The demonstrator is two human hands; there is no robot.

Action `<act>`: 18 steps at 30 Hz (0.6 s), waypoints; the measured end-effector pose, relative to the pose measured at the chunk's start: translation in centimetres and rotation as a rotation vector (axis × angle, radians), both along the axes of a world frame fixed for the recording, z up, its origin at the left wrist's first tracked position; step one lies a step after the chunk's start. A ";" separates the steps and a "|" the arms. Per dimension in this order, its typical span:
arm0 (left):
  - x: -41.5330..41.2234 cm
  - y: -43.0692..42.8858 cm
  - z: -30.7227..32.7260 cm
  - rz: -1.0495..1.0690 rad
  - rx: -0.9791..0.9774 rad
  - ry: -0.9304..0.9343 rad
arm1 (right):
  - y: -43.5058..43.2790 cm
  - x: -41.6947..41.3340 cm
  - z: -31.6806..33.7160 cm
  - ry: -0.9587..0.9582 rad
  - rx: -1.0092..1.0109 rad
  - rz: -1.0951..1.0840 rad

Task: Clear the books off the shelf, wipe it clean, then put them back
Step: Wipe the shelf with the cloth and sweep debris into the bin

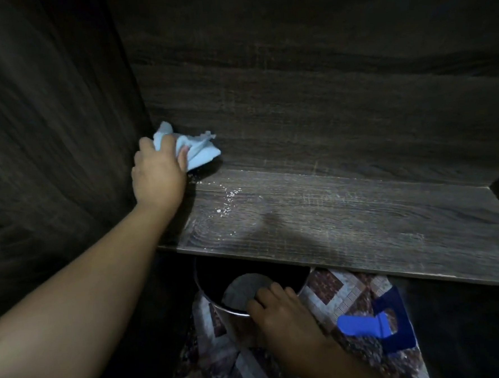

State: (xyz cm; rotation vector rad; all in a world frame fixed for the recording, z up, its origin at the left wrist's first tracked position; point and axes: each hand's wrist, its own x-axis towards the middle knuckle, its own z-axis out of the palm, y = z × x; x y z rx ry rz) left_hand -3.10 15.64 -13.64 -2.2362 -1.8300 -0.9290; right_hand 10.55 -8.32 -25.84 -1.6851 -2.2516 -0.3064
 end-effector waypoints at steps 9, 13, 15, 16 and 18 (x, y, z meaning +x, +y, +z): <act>0.5 1.7 -3.1 0.072 -0.300 0.473 | 0.5 0.6 -0.6 -0.018 -0.031 -0.046; 0.1 3.2 -2.6 0.008 -0.348 0.516 | 0.2 0.7 -0.6 0.000 -0.018 -0.043; -0.1 3.9 -2.0 -0.009 -0.344 0.511 | 0.0 0.8 -0.7 0.015 -0.009 -0.031; -0.2 4.1 -1.8 -0.018 -0.333 0.497 | -0.1 0.8 -0.8 0.020 -0.008 -0.023; 0.1 3.7 -1.7 -0.061 -0.316 0.462 | -0.1 1.0 -0.7 0.016 -0.008 -0.018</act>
